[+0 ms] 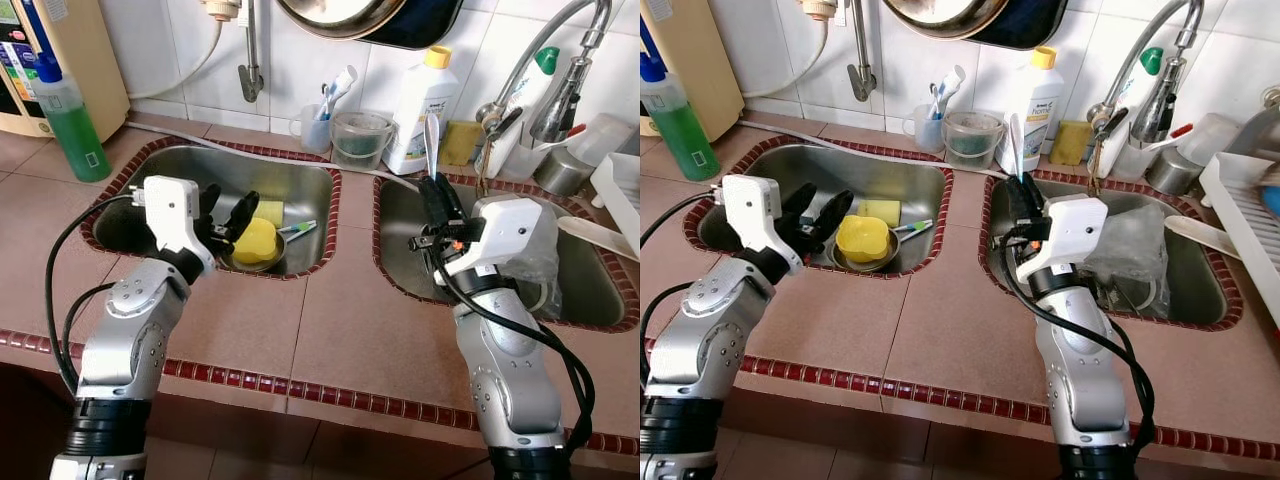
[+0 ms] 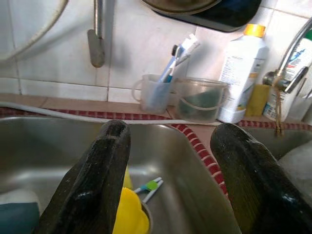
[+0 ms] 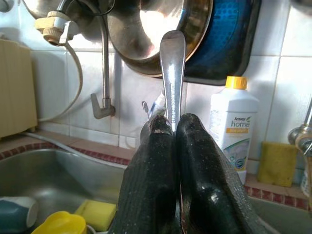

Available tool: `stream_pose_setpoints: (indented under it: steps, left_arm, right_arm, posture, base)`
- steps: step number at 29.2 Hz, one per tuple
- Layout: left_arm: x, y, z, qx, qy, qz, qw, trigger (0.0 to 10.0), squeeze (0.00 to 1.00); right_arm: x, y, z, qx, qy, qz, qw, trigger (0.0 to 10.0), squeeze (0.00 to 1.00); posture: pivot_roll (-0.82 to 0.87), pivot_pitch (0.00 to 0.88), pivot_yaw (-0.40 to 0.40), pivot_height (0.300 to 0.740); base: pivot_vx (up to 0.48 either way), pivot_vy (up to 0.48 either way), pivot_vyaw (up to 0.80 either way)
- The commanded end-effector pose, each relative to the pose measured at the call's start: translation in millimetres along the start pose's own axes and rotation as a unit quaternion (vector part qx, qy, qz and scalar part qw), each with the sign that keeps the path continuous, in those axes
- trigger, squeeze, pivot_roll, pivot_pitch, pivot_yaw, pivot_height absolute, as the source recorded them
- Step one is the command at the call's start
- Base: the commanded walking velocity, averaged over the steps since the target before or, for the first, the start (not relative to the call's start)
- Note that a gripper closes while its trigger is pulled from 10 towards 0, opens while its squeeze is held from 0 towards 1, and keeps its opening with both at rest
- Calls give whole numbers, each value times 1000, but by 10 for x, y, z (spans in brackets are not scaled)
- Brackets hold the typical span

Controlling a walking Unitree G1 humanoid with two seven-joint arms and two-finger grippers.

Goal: Kitchen organization

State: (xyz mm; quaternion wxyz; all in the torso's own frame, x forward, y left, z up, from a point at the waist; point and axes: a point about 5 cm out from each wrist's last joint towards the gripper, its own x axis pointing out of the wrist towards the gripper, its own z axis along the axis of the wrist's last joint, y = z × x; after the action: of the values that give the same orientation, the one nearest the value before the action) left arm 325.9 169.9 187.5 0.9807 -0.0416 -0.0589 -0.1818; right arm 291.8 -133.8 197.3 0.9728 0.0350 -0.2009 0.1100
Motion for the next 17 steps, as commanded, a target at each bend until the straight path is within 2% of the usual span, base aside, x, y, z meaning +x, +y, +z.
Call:
stream_pose_setpoints:
  steps: [1,4,17]
  left_arm:
    - [11,45,35,14,-2,0,1000,10000,0]
    - [10,66,35,16,-3,1,1000,10000,0]
    - [17,89,38,18,-5,-1,1000,10000,0]
  right_arm:
    - [-11,-4,-7,-8,-3,0,1000,10000,0]
    - [-25,2,-14,-13,-3,3,1000,10000,0]
    - [-18,21,-21,-17,-7,3,1000,10000,0]
  posture:
    - [35,41,-35,740]
    - [35,42,-36,740]
    - [41,41,-33,740]
  base:
    - [0,0,0]
    - [0,0,0]
    - [0,480,0]
